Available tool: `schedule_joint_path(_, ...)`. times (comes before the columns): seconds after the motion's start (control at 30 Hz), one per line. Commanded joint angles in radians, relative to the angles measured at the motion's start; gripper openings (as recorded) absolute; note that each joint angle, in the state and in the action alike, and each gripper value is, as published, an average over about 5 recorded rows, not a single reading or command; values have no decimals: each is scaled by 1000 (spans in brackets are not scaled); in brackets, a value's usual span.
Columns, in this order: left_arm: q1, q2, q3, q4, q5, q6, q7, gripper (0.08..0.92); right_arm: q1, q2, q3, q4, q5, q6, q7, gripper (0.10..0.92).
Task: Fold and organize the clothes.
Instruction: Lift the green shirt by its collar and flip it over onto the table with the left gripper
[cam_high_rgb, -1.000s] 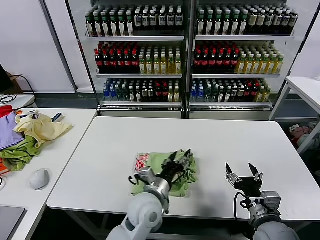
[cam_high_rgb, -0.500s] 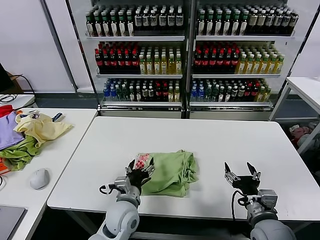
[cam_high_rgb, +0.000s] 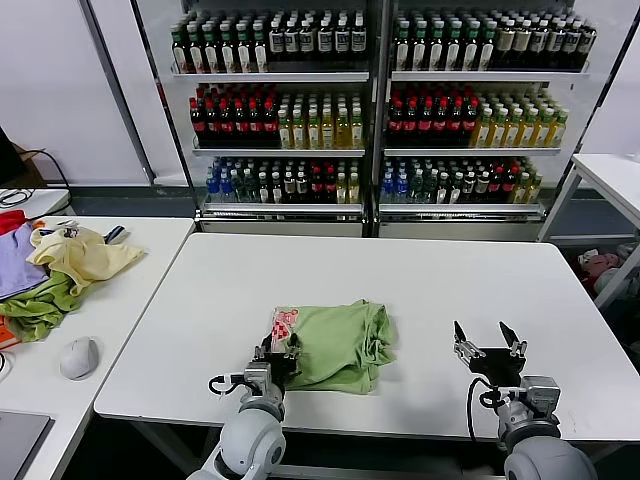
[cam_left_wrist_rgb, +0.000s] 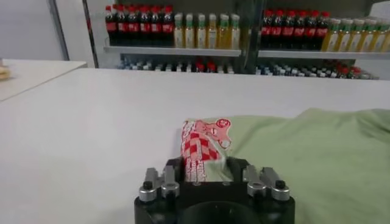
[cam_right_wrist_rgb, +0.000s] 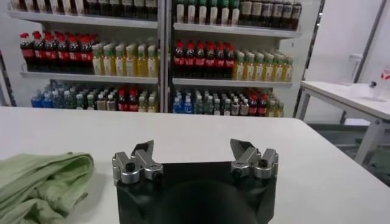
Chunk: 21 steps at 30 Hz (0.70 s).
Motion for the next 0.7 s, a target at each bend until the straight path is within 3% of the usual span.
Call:
schedule_joint_path(0.03,7,5,-15,-9,-144,21,11,455,5,-2,1,0,2,0,0,823)
schedule_joint_path(0.3,7,24,-116,-62,-250,-94,86,198,8,-12,4,1,11,0,0,823)
schedule_joint_path(0.4,4,51,-175,-100,-305,-104,102,139,10,-17,6,1,18,1,0,823)
schedule_joint_path(0.7,-17,243,-487,-201,-654,-33,127,123,33,-18,1,-12,33,5,-1,823)
